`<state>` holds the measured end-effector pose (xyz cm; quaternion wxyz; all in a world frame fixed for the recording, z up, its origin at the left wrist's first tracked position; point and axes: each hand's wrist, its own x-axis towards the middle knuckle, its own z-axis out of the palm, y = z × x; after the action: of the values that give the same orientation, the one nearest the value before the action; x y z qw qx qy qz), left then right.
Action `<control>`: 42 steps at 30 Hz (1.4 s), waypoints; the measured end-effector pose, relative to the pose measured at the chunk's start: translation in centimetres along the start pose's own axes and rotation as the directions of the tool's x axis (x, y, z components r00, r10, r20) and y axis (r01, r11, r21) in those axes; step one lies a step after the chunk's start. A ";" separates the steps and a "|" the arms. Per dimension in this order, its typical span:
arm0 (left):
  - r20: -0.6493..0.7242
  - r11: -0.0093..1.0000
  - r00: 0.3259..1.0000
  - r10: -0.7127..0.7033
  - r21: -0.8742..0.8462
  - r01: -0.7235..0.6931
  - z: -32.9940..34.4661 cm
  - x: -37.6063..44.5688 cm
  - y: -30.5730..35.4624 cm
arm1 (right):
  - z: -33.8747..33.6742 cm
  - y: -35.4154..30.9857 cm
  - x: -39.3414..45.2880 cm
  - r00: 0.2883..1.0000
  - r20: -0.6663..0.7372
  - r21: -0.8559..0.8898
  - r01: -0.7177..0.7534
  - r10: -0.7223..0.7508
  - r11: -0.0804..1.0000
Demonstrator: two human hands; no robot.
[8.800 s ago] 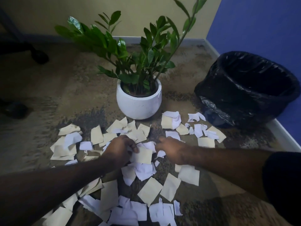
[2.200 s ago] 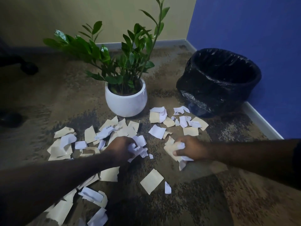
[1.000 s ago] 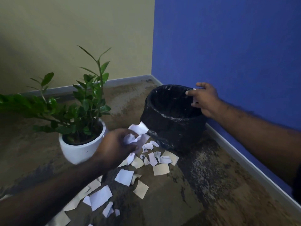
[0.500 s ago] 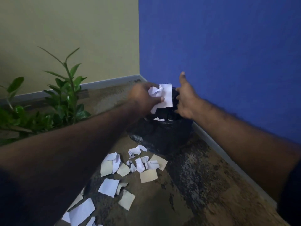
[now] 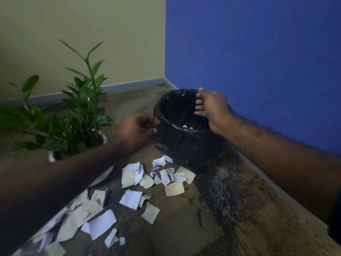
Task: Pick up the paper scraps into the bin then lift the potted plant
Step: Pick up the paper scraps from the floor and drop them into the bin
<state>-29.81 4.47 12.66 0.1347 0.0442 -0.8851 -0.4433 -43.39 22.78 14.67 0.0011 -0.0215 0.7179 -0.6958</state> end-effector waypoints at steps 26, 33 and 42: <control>0.518 0.920 0.810 -0.276 0.387 0.066 2.4 -25.4 -15.1 | 5.0 10.6 -17.5 0.337 0.817 -0.476 0.853 0.467 0.216; 0.527 0.865 0.799 -0.291 0.502 -0.016 4.4 -26.0 -17.2 | 3.9 11.9 -16.2 0.382 0.709 -0.549 0.826 0.593 0.124; 0.438 0.895 0.893 -0.101 0.433 -0.112 3.7 -22.9 -18.7 | 2.4 14.9 -13.3 0.522 0.670 -0.663 0.740 0.527 0.110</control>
<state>-9.63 0.63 -8.92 -0.0860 -0.0322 -0.9698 -0.2258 -30.51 21.26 -0.67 0.2659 -0.4139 0.8662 0.0881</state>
